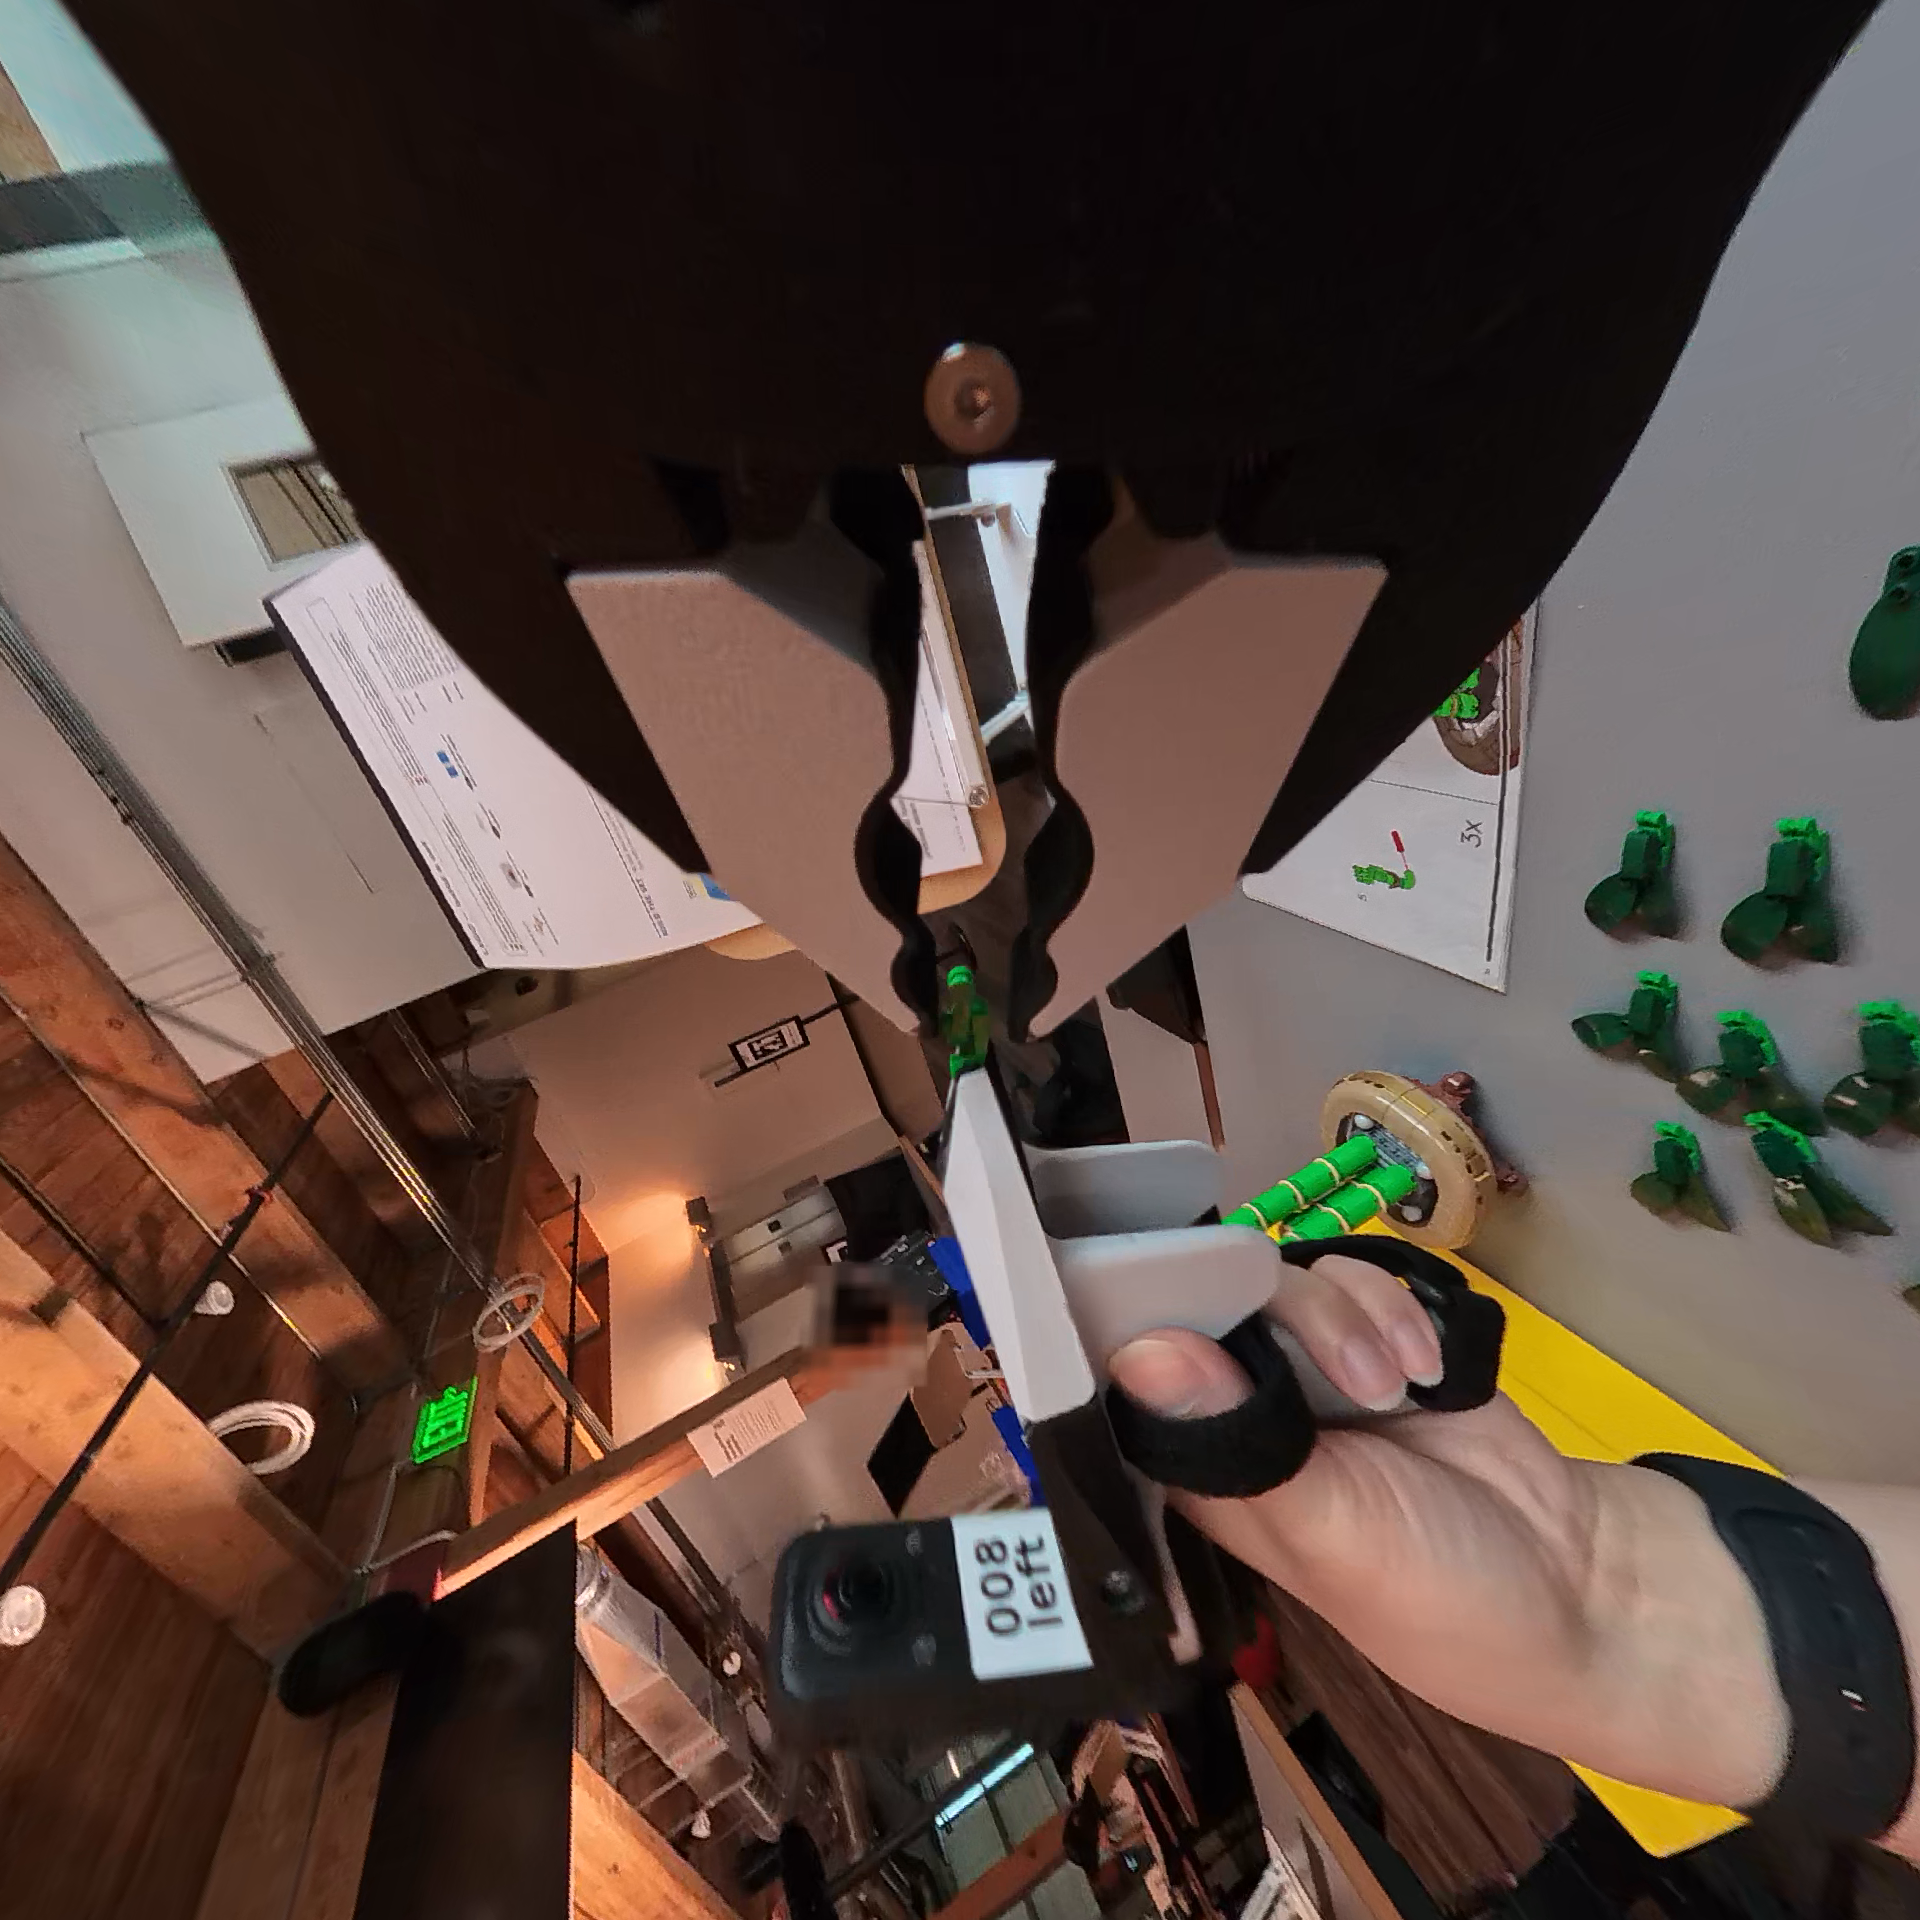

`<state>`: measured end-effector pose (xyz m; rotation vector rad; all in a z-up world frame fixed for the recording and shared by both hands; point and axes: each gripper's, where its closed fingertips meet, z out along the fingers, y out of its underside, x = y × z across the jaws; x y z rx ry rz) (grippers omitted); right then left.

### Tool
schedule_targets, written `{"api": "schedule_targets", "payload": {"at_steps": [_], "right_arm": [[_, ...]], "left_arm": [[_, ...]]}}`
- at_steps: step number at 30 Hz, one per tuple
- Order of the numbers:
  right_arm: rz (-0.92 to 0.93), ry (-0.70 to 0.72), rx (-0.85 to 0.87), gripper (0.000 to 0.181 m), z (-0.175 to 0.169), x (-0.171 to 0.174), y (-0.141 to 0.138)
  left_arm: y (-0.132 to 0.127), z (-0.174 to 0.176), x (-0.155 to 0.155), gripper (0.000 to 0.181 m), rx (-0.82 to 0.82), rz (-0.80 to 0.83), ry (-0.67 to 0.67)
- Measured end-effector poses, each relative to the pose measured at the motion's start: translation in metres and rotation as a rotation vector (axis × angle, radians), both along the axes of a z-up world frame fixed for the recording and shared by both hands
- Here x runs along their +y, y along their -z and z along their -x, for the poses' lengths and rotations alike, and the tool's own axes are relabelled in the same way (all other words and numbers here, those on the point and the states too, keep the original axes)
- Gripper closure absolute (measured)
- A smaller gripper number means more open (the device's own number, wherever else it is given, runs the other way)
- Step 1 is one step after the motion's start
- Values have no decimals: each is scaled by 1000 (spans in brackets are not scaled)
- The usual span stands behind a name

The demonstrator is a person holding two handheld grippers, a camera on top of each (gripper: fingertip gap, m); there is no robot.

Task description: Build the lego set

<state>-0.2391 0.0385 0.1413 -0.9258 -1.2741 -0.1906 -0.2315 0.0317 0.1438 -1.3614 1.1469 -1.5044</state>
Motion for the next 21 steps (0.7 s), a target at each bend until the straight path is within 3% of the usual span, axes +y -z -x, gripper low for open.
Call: {"api": "schedule_targets", "payload": {"at_steps": [12, 21], "right_arm": [[-53, 168, -29, 175, 4, 15, -1], [-81, 184, -114, 177, 5, 12, 10]], "left_arm": [[0, 2, 7, 176, 46, -104, -124], [8, 1, 7, 176, 98, -85, -98]]}}
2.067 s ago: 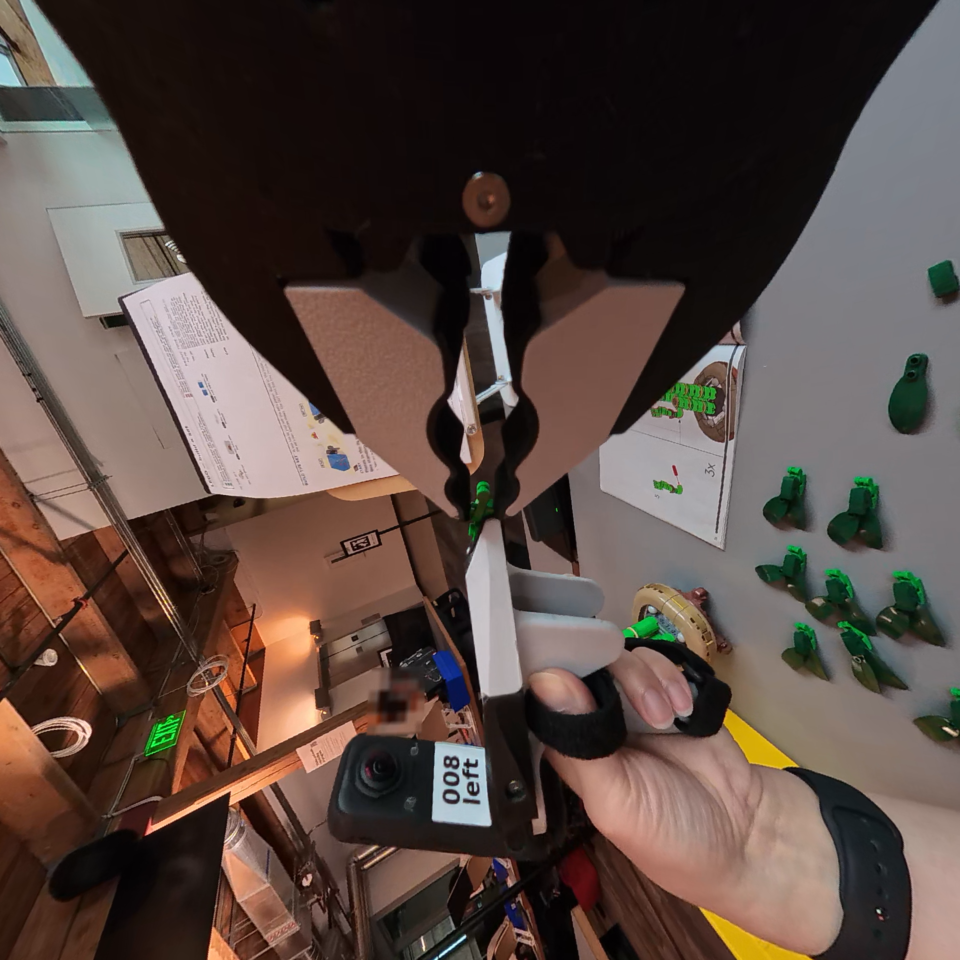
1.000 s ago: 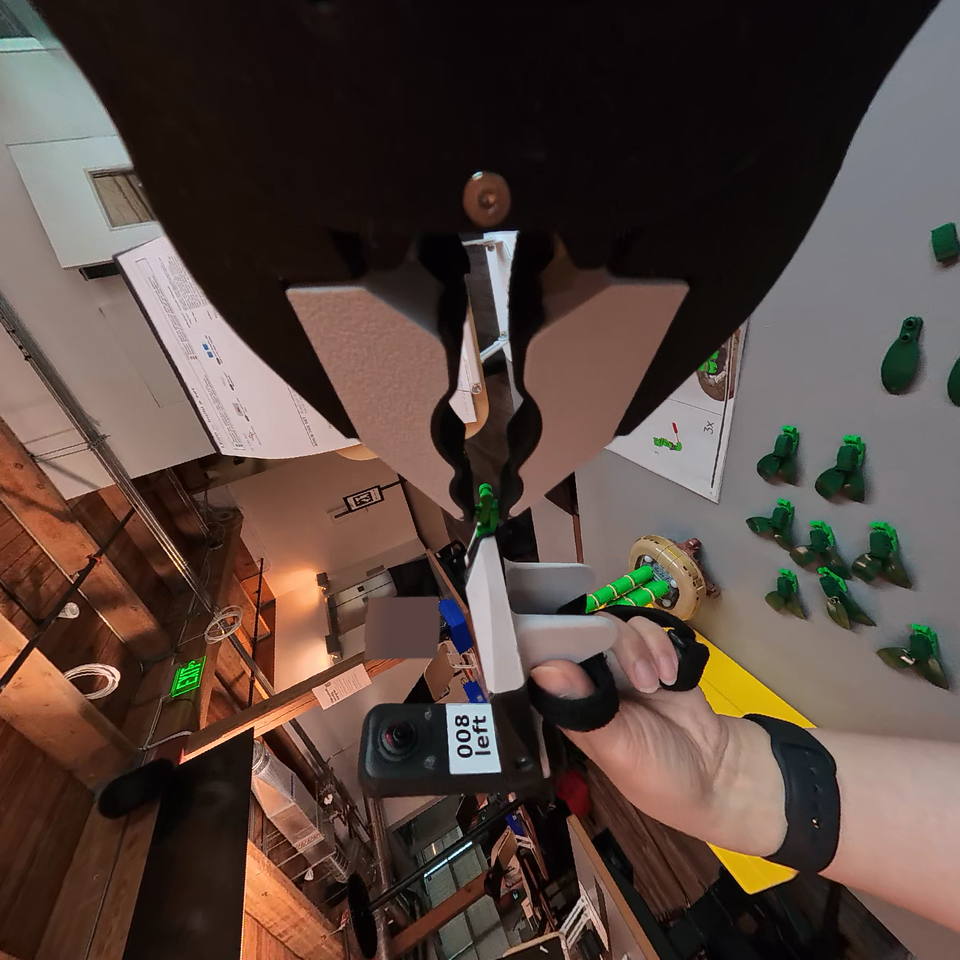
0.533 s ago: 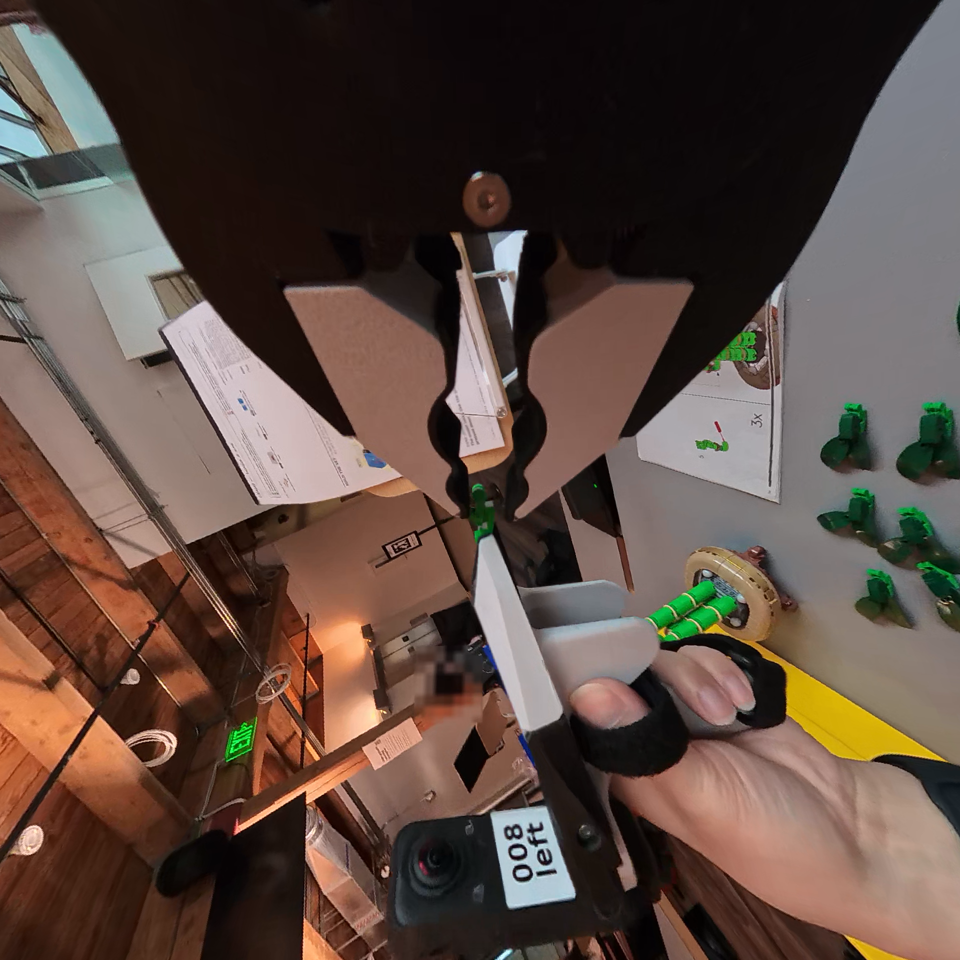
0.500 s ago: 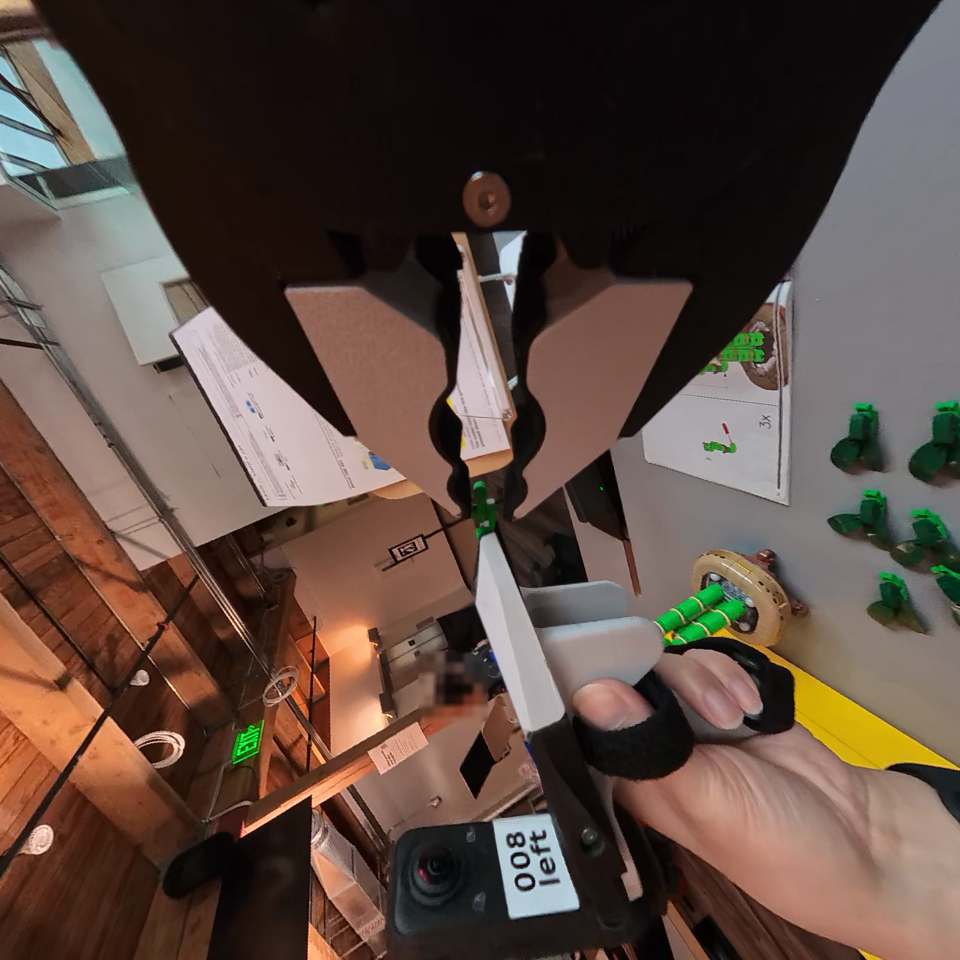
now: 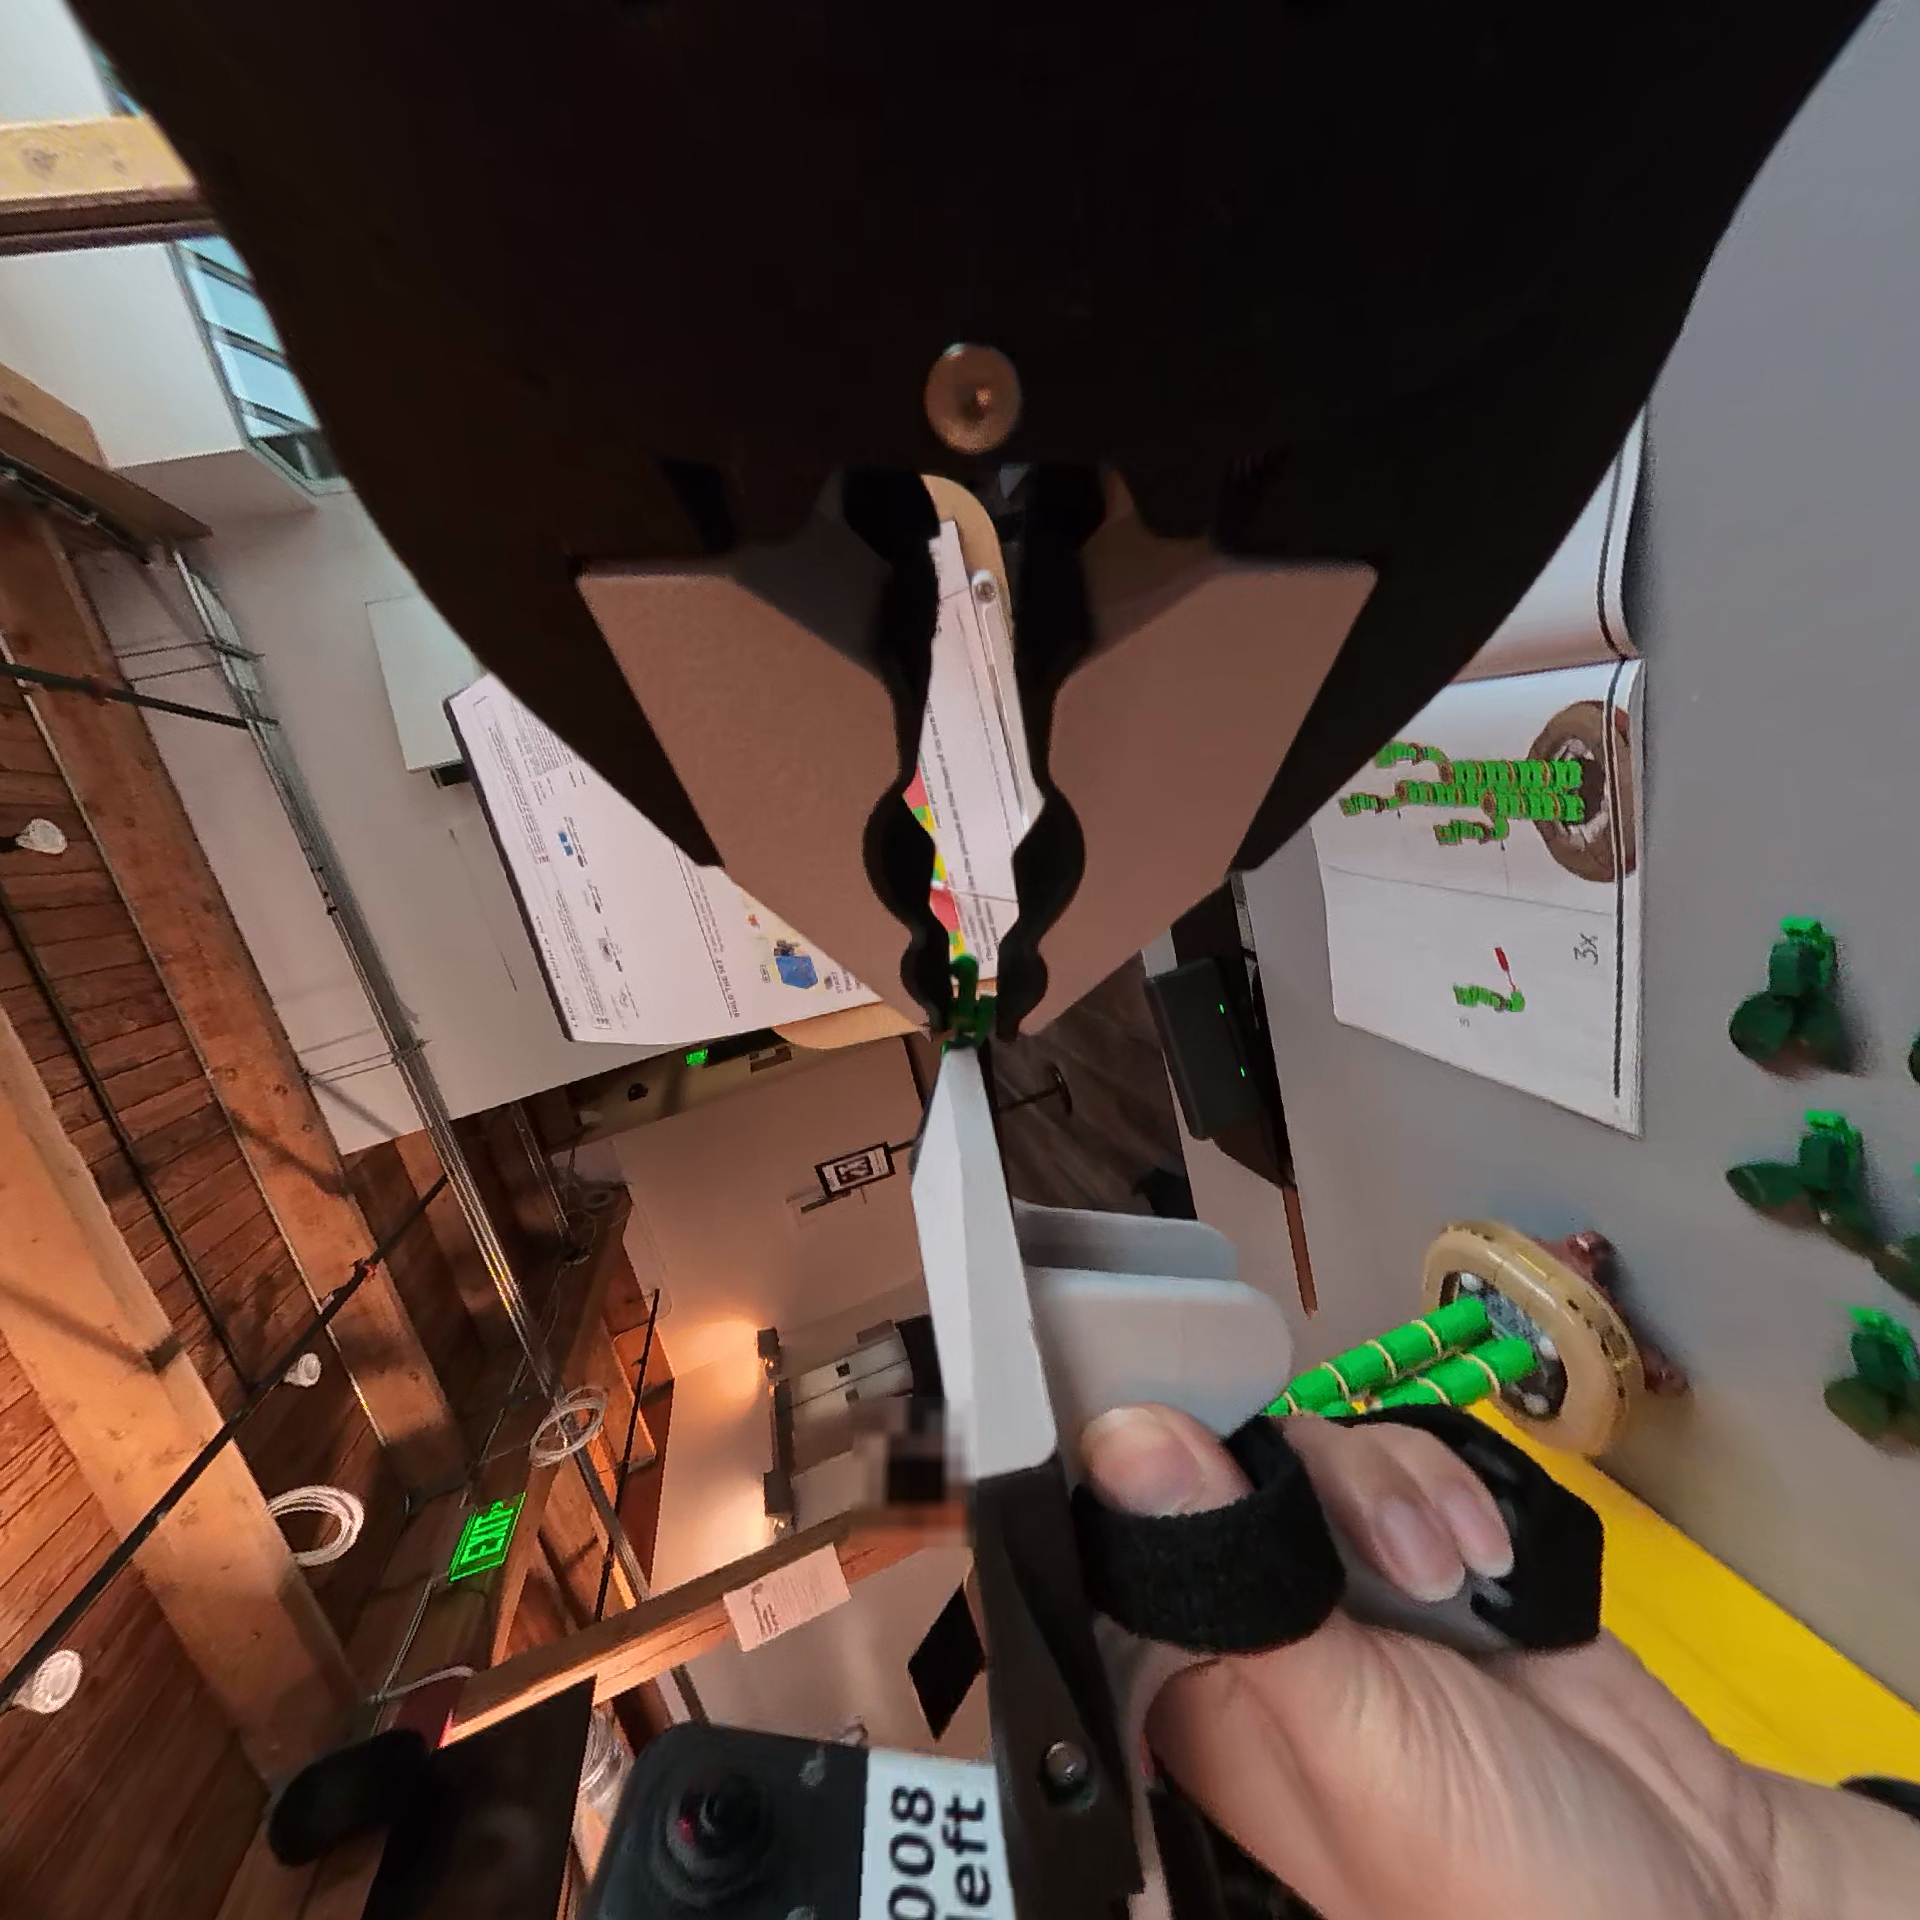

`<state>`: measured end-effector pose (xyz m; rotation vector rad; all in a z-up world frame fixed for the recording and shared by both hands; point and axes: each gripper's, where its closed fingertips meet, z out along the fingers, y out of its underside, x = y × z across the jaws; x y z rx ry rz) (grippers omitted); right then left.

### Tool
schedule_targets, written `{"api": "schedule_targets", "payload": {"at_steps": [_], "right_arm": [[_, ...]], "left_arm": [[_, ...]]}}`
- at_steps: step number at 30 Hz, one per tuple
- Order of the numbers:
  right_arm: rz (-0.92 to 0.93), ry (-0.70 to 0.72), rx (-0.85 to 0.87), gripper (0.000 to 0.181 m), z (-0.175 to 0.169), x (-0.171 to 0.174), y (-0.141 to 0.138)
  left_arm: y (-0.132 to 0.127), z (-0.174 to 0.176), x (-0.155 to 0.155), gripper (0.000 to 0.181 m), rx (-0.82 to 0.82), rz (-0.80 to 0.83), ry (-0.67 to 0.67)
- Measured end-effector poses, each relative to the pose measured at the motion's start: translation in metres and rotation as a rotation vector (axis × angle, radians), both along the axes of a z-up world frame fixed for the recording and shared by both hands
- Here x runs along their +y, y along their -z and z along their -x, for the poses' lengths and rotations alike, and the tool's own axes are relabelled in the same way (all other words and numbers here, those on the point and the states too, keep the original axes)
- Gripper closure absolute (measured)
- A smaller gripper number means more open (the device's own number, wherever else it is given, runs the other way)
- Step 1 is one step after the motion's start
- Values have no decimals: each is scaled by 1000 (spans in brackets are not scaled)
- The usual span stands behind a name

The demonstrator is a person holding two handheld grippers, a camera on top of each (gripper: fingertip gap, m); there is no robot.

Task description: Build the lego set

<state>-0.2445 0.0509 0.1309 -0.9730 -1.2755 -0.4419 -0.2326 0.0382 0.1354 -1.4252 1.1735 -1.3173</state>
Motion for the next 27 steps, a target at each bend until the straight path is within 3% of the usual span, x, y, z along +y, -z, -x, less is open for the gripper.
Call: {"api": "schedule_targets", "payload": {"at_steps": [11, 22, 27], "right_arm": [[12, 41, 128, 175, 3, 11, -12], [-68, 105, 5, 177, -3, 13, -5], [-76, 100, 31, 177, -1, 14, -8]], "left_arm": [[-10, 5, 10, 176, -79, -13, -44], [-3, 0, 12, 176, -57, 2, -46], [-6, 2, 13, 176, -67, 10, -55]]}}
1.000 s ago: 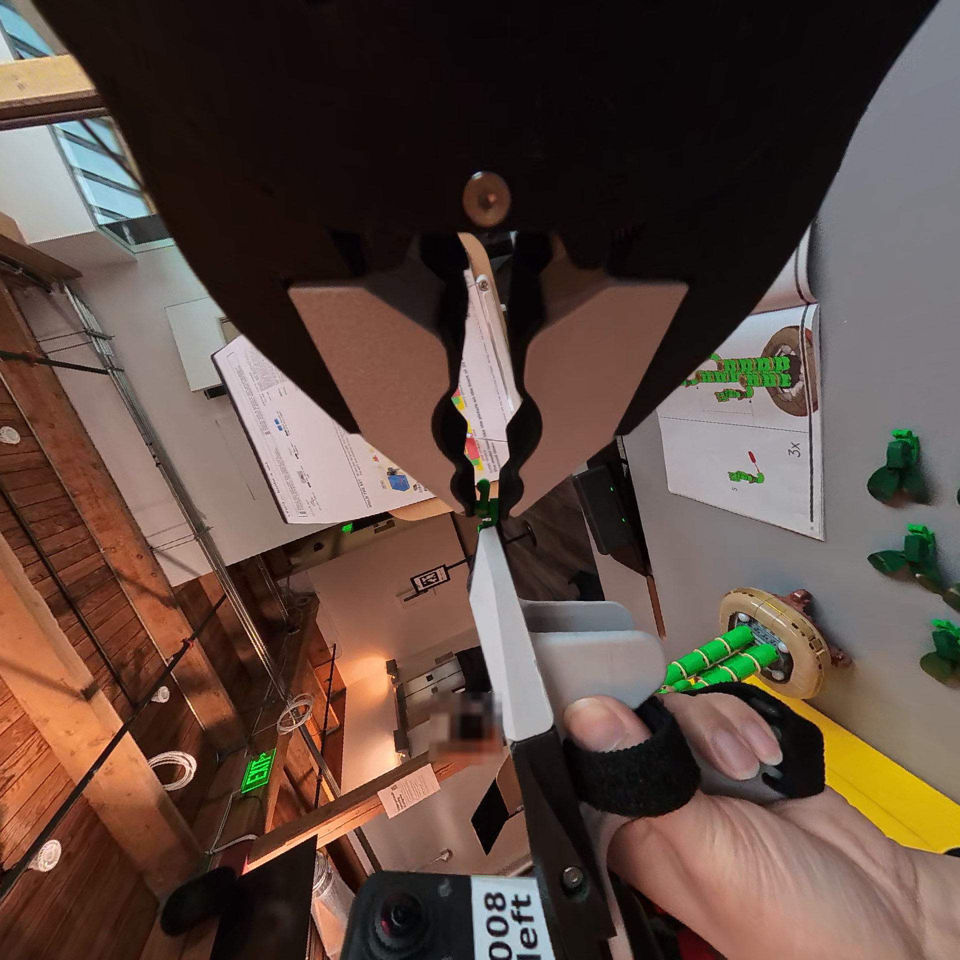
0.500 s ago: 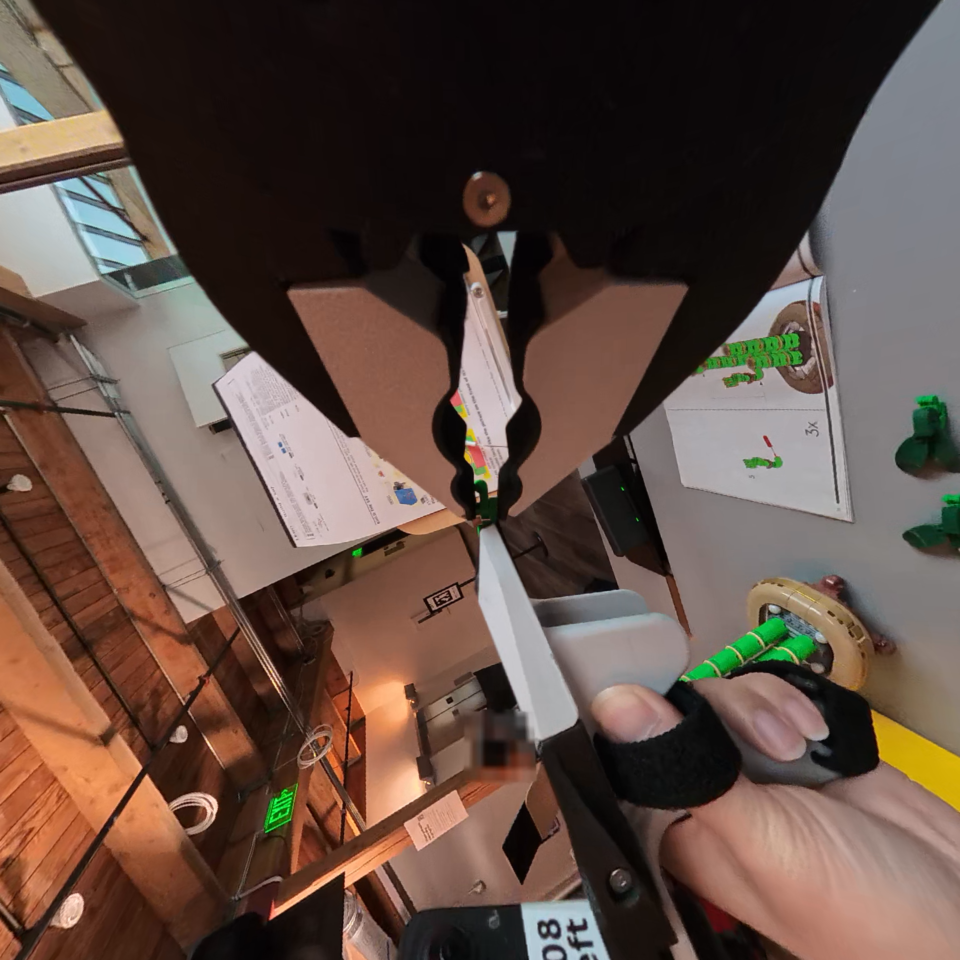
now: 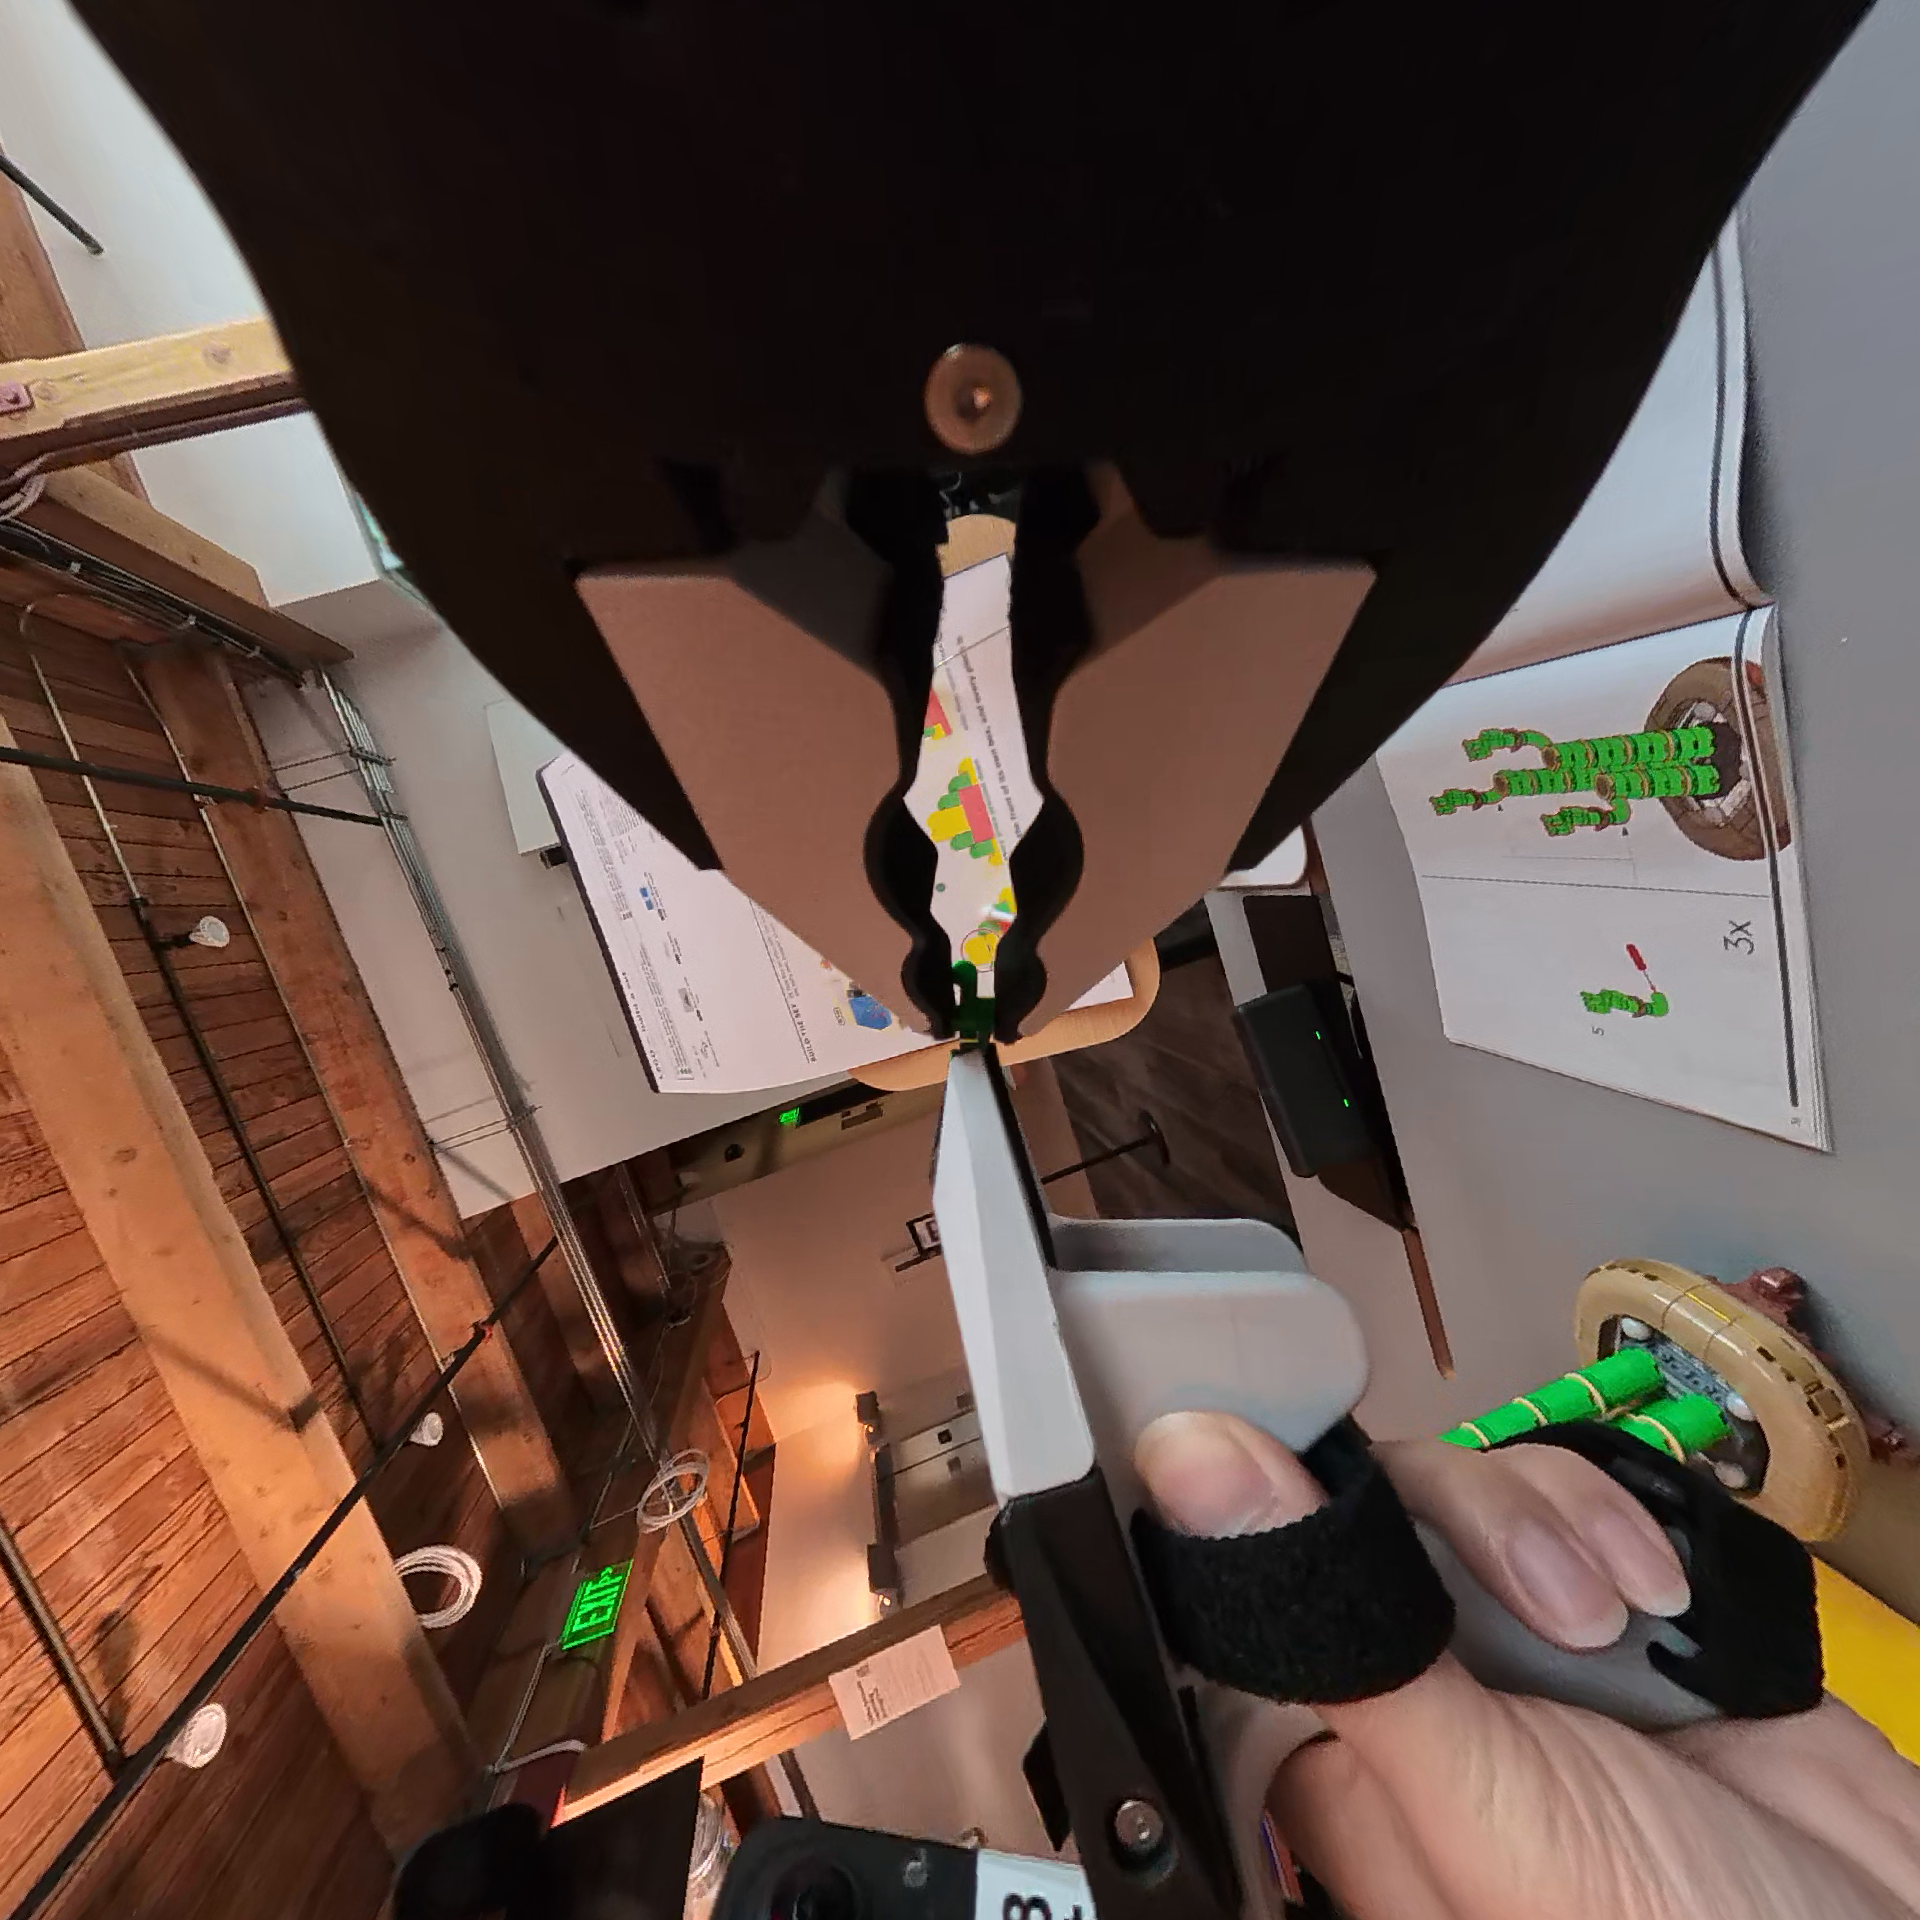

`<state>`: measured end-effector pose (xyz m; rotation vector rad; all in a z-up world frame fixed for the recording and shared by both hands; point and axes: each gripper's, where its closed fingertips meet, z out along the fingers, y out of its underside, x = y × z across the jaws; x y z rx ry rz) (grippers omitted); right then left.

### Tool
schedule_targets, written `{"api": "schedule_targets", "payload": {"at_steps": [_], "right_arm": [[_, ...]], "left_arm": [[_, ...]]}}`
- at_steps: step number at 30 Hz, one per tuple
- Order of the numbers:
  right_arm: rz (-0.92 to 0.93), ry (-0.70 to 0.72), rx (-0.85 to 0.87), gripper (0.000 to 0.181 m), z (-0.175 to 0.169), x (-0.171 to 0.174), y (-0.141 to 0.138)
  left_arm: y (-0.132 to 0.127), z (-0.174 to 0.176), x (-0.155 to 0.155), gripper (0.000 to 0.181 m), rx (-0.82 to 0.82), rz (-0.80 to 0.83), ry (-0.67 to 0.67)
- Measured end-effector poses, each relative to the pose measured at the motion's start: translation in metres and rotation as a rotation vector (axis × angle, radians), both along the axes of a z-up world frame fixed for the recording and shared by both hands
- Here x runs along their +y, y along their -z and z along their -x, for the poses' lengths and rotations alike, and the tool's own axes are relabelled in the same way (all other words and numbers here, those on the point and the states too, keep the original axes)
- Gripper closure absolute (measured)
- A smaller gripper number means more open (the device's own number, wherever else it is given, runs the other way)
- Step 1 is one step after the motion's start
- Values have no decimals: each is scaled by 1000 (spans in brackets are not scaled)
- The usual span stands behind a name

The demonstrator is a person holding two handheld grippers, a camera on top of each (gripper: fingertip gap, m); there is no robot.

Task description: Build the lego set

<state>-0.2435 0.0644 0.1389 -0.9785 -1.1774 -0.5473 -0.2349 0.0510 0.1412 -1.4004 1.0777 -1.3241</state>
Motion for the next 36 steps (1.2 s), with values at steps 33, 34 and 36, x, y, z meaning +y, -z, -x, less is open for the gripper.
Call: {"api": "schedule_targets", "payload": {"at_steps": [33, 34, 36], "right_arm": [[104, -208, 82, 175, -1, -13, -2], [108, -212, 76, 175, -1, -14, -1], [107, -214, 66, 175, -2, -15, -1]], "left_arm": [[-1, 0, -5, 176, -43, 144, 94], [0, 0, -6, 176, -36, 136, 94], [1, -2, -7, 176, -23, 119, 84]]}}
